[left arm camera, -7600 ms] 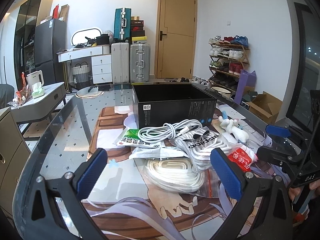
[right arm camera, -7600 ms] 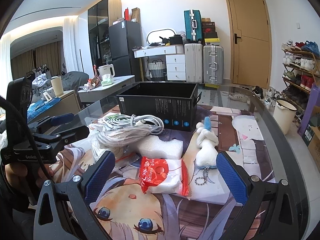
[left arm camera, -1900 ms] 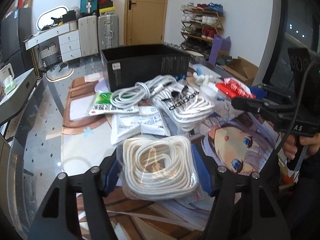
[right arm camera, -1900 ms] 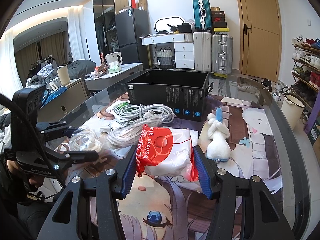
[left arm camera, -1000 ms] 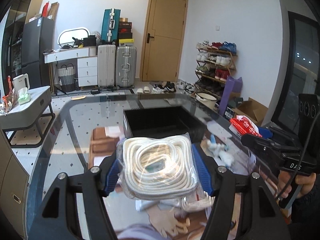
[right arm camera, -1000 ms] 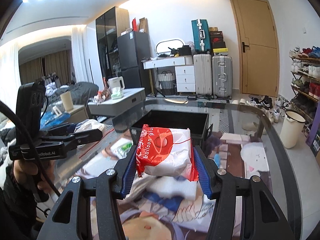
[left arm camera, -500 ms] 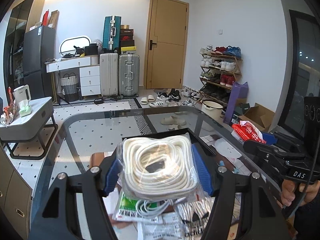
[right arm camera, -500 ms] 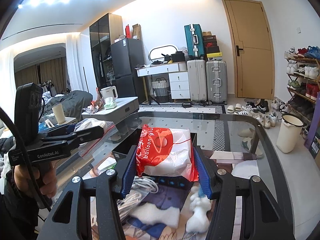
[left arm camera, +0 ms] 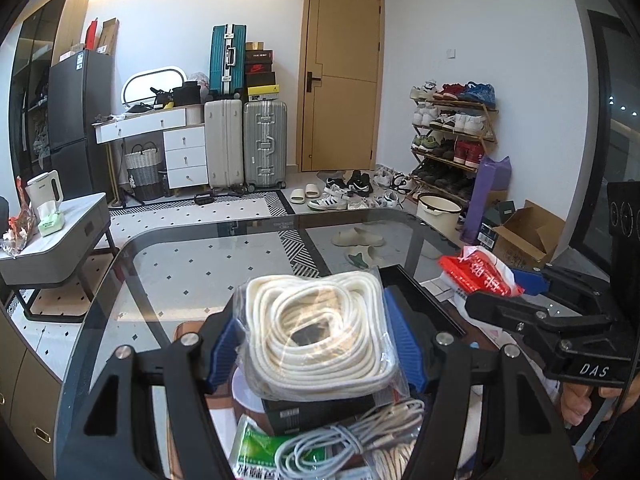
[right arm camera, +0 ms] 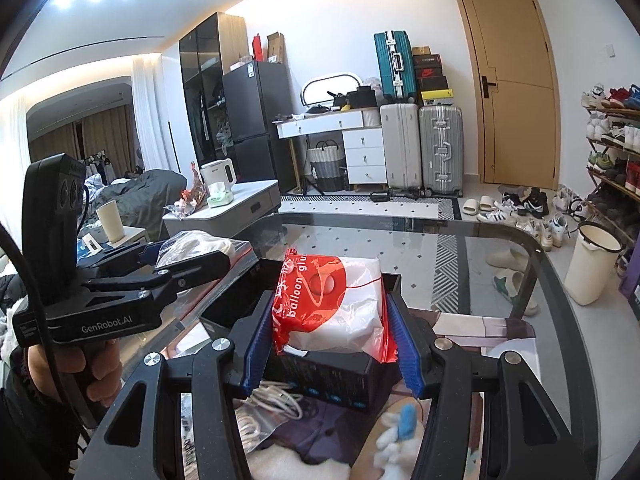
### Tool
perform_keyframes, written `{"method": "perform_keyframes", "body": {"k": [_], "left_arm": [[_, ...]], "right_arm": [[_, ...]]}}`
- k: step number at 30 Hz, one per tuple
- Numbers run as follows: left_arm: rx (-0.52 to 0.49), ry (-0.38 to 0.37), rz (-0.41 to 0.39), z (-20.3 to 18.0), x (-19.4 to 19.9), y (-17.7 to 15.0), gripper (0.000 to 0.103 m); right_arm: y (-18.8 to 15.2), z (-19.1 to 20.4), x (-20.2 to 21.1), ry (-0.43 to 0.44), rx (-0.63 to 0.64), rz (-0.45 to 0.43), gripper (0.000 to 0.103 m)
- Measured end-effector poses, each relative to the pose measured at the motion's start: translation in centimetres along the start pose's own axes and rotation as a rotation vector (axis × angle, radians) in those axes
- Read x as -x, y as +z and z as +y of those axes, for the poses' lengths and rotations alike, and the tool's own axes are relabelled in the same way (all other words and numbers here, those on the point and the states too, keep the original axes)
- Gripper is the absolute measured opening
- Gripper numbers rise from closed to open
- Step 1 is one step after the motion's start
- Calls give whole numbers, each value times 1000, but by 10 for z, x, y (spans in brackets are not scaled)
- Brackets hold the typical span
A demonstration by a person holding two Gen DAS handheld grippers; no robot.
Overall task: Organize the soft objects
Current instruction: 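Lower both bags into the black box and open both tools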
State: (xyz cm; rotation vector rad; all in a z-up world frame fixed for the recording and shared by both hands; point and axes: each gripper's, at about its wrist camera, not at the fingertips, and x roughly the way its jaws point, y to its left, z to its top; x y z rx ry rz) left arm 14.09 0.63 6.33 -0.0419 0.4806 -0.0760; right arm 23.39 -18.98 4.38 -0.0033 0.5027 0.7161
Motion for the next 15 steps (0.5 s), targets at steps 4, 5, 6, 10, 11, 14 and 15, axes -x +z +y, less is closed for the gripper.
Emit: {"method": "perform_keyframes", "body": {"k": [4,5,6,10,11,14,15], "left_arm": [[6,5,15,1,-15,1,66],[6,6,18,1,-17,-1,66],[6,5,24,1,-20,-1,66],[10,4,48,6,-31,-4,66],[12,2,56,7,-35,-5,66],[17,-1,75,10,-44,-7,66],[20,-4,77,10,-46,-8,66]], "right_arm": [[2,-4,-18,4,-2,22,55],[3,-4,-22,7,-3,28,55],[1,-3,-25,8,-2,32,55],[0,-2,-43,15,0,65,55],[1,-2,-48,19,-1,71,55],[0,-2,-60,17,9,86,55],[-1,-1,-62,16,15,92,55]]}}
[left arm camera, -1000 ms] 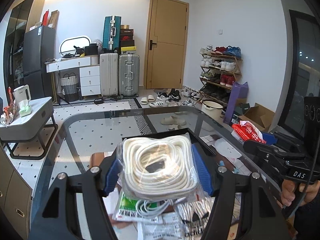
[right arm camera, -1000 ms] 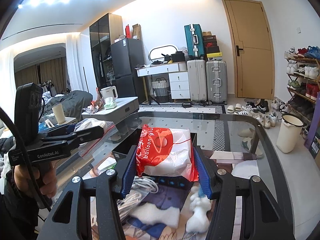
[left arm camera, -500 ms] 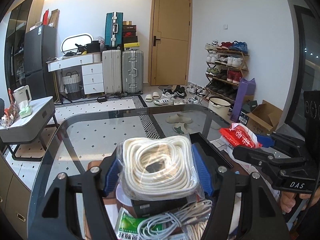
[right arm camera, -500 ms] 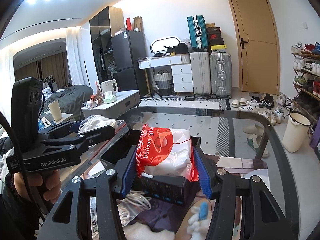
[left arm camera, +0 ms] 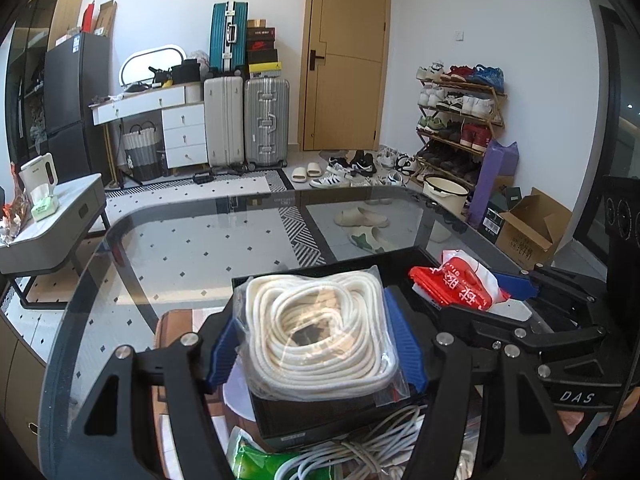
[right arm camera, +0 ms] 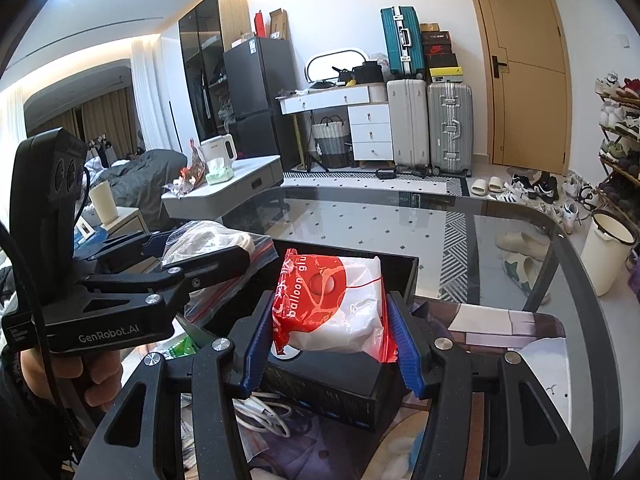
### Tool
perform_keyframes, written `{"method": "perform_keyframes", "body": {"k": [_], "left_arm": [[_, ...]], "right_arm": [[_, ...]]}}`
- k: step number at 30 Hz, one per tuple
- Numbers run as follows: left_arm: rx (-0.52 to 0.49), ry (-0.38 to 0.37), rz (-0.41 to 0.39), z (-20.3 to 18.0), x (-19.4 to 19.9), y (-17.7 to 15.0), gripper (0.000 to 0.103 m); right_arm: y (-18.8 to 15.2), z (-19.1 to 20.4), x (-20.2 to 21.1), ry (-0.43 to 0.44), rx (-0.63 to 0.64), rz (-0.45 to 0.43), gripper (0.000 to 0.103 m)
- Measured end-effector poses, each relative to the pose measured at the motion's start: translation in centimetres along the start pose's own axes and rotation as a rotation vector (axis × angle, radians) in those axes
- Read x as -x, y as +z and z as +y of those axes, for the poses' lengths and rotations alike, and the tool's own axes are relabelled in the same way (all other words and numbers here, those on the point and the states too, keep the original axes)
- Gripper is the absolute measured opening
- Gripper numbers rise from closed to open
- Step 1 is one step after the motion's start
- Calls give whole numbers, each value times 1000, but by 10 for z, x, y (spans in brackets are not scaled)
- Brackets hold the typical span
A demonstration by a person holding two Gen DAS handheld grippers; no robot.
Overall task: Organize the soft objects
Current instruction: 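Lower both bags into the black box and open both tools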
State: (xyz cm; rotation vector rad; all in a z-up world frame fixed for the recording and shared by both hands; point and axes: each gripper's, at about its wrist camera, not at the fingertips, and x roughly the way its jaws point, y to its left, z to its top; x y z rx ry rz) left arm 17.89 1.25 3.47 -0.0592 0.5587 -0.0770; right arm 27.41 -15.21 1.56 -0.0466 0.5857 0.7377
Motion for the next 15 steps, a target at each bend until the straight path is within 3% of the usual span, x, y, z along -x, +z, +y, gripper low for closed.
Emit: {"method": "perform_keyframes", "body": {"k": [15], "left_arm": [[10,-42,29,8,-26,0,66]], "right_arm": [[-1,5,-25,-24,90,39,58]]}}
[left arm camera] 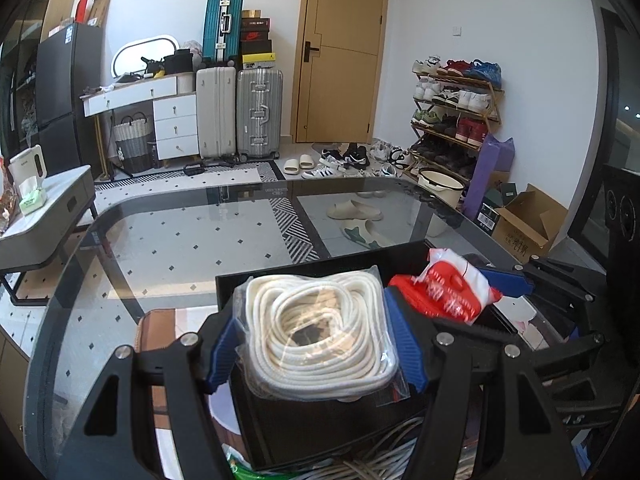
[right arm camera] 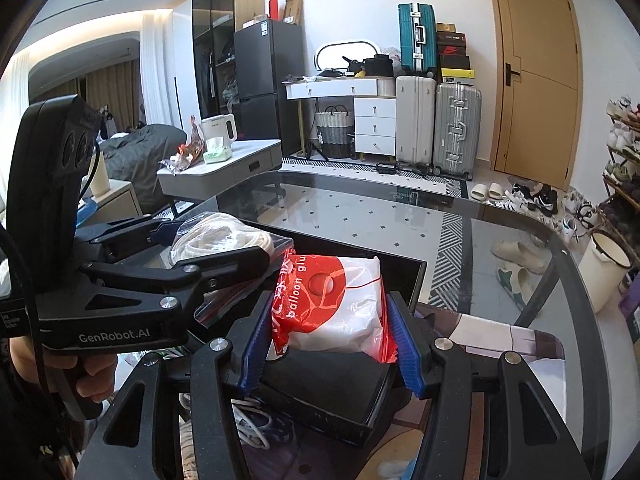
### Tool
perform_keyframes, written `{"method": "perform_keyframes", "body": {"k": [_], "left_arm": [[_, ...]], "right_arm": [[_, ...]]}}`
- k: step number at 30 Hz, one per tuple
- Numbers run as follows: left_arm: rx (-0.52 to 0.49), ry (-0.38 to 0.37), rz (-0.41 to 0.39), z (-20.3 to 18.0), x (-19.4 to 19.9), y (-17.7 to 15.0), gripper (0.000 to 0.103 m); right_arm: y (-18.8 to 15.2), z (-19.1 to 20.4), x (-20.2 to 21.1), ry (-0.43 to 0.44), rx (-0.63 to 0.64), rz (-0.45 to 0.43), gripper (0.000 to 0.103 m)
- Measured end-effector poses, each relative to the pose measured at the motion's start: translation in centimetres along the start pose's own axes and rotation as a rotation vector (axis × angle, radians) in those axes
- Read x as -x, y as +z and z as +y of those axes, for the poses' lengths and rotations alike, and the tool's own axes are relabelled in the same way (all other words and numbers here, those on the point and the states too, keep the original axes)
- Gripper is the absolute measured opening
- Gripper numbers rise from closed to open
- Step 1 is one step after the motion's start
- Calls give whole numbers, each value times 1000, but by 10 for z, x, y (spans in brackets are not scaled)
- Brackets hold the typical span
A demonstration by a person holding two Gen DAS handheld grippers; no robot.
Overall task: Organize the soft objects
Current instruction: 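Lower both bags into the black box and open both tools, then grasp the white plush bunny with the right tool while the left tool approaches the adidas bag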
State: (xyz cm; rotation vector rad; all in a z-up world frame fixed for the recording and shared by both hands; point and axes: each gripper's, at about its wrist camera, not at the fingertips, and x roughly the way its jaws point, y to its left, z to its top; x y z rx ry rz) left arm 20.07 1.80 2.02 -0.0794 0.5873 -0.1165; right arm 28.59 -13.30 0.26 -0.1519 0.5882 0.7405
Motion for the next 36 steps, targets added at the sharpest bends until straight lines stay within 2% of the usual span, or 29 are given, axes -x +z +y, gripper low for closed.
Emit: {"method": "perform_keyframes", "body": {"k": [3,5,8,10,14,18,24,36], "left_arm": [[-2,-14,5,0,-1,0,70],[-8,-15,10,-1,0,1,76],[-4,-18,-10,-2,10,3,89],[-1,-16,-19,-2,17,3,103],[7,-9,-38,-3,35,-1,103],[29,2,-44,-1,54,-8,103],[25,9,-54,-3,82,-24,103],[-10,46,-38,-8,110,-51,103]], "right_arm": [[-1,3,-2,7,27,8,69],[-2,5,4,-19,32,-11,85],[-5,0,15,-27,12,-30,87],[-7,-3,24,-40,3,-34,90],[-15,-9,48,-33,-34,-50,102],[-25,-11,70,-15,-72,-50,102],[-44,-8,98,-39,-108,-31,102],[-81,-5,124,-89,-148,13,102]]}}
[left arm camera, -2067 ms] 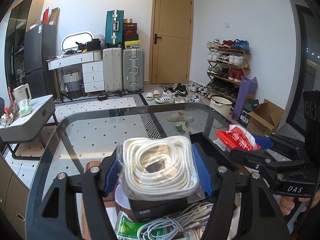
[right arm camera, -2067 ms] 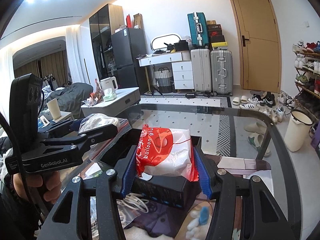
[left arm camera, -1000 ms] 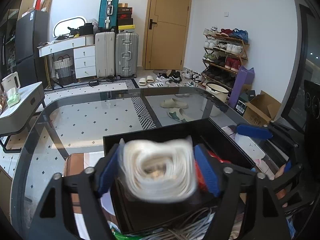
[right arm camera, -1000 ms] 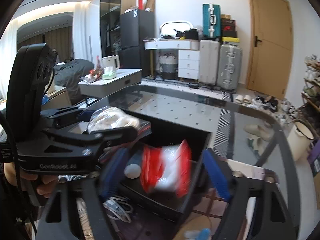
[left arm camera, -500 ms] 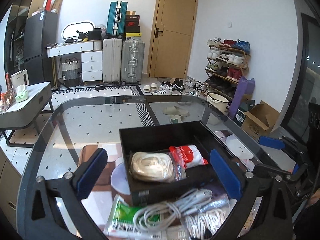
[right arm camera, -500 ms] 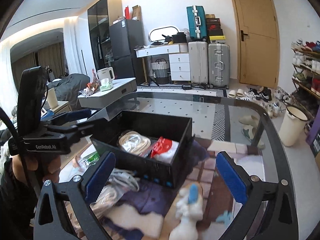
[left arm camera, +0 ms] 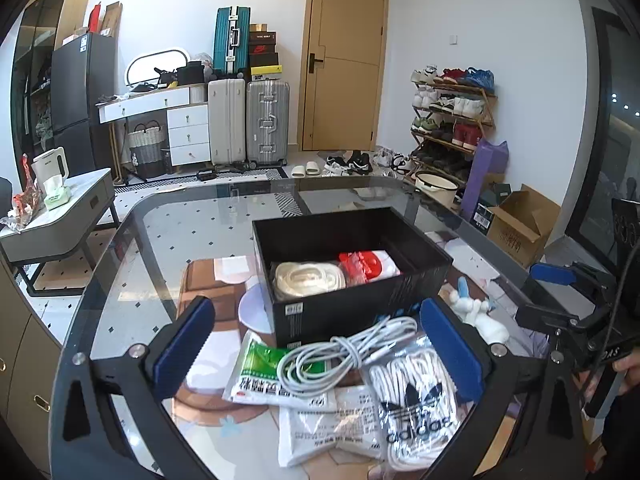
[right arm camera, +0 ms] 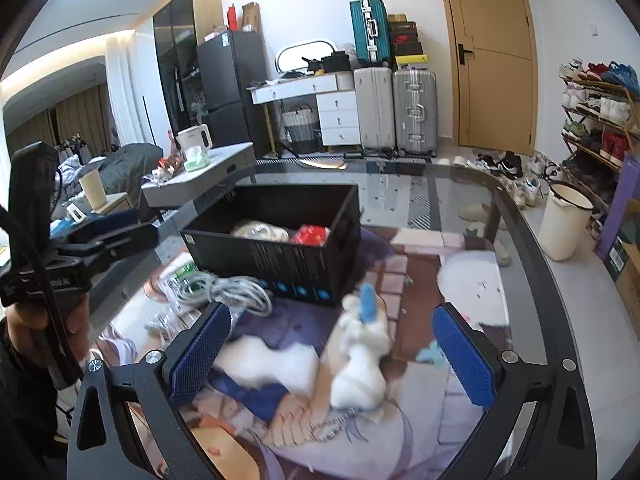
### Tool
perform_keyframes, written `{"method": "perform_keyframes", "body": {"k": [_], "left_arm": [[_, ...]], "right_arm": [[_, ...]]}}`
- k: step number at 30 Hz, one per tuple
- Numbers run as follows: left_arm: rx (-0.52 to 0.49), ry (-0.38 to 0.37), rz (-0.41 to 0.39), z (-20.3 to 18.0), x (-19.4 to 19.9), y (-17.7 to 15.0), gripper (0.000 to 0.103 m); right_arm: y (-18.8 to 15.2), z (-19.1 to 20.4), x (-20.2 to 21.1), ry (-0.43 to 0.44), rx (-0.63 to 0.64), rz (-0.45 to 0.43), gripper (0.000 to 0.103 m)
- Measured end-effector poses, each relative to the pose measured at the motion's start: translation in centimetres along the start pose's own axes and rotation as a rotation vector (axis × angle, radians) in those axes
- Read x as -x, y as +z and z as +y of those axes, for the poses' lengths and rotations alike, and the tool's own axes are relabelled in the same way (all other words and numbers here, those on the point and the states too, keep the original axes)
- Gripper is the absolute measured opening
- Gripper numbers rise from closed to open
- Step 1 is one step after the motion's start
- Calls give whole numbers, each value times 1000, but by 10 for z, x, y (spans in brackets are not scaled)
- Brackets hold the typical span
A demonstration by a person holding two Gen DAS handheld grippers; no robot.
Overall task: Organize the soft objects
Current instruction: 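Grasp the white plush bunny with the right tool while the left tool approaches the adidas bag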
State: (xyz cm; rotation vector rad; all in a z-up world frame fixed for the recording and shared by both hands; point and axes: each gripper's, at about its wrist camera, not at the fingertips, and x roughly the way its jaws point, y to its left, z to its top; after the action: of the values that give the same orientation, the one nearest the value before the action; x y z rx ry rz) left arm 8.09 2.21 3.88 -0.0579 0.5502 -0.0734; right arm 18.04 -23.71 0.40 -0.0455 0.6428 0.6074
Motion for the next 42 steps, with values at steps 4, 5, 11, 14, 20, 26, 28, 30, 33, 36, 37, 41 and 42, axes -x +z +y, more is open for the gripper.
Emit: {"method": "perform_keyframes", "body": {"k": [4,5,11,14,20,26,28,30,33,36,37,41,42], "left_arm": [[24,23,15,5,1,-7,103],[35,18,22,6,1,-8,103],[68,2,29,16,3,-18,103],[66,-7,30,16,4,-22,103],[47,14,59,15,-2,-26,103],[42,14,59,14,-2,-28,103],[45,11,57,14,-3,-28,103],[48,16,57,16,-3,-28,103],[51,17,67,16,-5,-30,103],[52,18,68,17,-5,-31,103],[52,17,68,17,-6,-31,103],[47,20,75,17,-7,-31,103],[45,21,78,16,-7,-32,103]], "right_arm": [[-7,-10,0,-25,-28,22,102],[-8,-12,0,-31,-36,26,102],[-14,-19,-6,-63,-52,57,102],[-15,-19,-10,-78,-52,78,102],[-17,-21,-24,-111,-55,128,102],[-17,-23,-37,-161,-45,176,102],[-17,-24,-41,-171,-47,192,102],[-18,-25,-45,-170,-48,198,102],[-17,-25,-49,-175,-44,210,102],[-16,-25,-55,-181,-45,222,102],[-16,-25,-57,-182,-43,227,102],[-15,-24,-62,-182,-34,241,102],[-15,-24,-64,-183,-33,250,101]]}}
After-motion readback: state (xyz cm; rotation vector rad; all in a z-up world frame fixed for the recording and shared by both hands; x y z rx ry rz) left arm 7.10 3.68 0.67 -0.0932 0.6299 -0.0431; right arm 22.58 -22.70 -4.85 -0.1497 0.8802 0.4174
